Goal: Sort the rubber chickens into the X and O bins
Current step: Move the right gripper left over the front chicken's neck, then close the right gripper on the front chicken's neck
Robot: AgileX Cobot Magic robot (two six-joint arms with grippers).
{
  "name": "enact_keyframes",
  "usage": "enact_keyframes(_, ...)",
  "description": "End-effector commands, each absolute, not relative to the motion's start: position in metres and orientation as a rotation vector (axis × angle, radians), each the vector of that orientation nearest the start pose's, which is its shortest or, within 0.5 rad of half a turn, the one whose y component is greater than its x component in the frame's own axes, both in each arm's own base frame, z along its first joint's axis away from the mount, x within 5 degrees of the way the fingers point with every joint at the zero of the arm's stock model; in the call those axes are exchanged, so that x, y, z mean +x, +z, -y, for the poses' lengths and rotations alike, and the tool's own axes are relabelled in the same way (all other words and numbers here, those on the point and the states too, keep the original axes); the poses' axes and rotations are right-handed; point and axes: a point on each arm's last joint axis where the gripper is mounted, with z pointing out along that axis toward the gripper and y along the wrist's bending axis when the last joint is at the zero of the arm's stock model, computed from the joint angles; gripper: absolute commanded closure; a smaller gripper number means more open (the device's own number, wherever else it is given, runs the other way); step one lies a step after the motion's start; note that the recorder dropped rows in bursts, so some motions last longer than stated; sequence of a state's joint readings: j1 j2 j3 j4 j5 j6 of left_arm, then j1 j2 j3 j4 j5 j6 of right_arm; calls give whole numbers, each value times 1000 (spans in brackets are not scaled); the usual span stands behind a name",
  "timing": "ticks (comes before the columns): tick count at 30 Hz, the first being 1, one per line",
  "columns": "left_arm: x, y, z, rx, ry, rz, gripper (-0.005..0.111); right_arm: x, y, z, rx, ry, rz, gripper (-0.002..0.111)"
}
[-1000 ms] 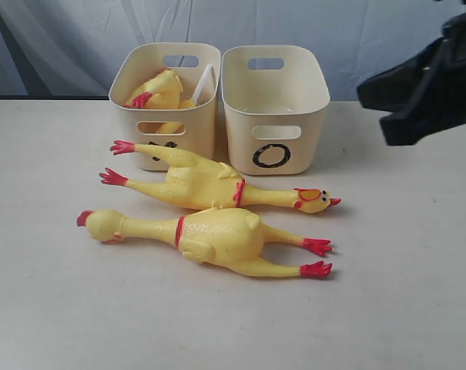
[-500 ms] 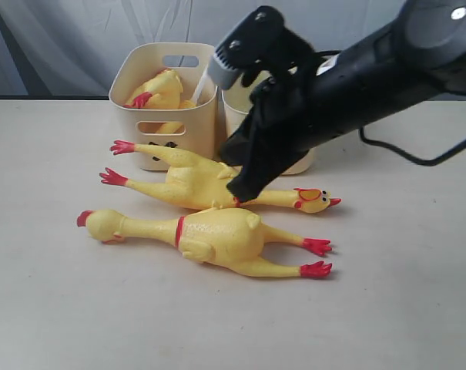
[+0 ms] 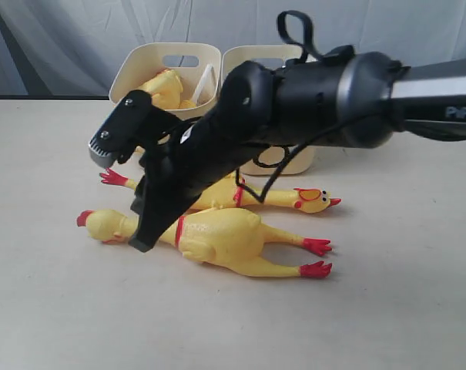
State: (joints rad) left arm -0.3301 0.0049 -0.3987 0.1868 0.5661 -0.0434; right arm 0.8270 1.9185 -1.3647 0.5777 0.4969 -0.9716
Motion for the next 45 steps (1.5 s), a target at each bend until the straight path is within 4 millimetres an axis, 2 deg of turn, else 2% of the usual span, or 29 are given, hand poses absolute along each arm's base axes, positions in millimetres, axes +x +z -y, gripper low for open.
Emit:
enact_keyframes(1,22,289,0,298,-120,-1616,107,276,203,-344,-1585,482,-1903,64)
enact_keyframes(3,22,289,1,307,-127,-1616,107,278,198,-349,-1601,475,-1896,59)
enact_keyframes(13,24,285,2,309,-130,-1617,107,289,173,-367,-1634,426,-1874,60)
enact_keyframes(20,24,285,2,308,-134,-1623,107,294,151,-366,-1706,326,-1845,60)
enact_keyframes(28,24,285,2,305,-142,-1626,107,301,140,-368,-1689,272,-1809,60)
enact_keyframes(41,24,284,2,302,-138,-1630,107,303,113,-369,-1703,255,-1838,60)
enact_keyframes(45,24,284,2,302,-138,-1630,107,304,110,-369,-1702,252,-1839,61)
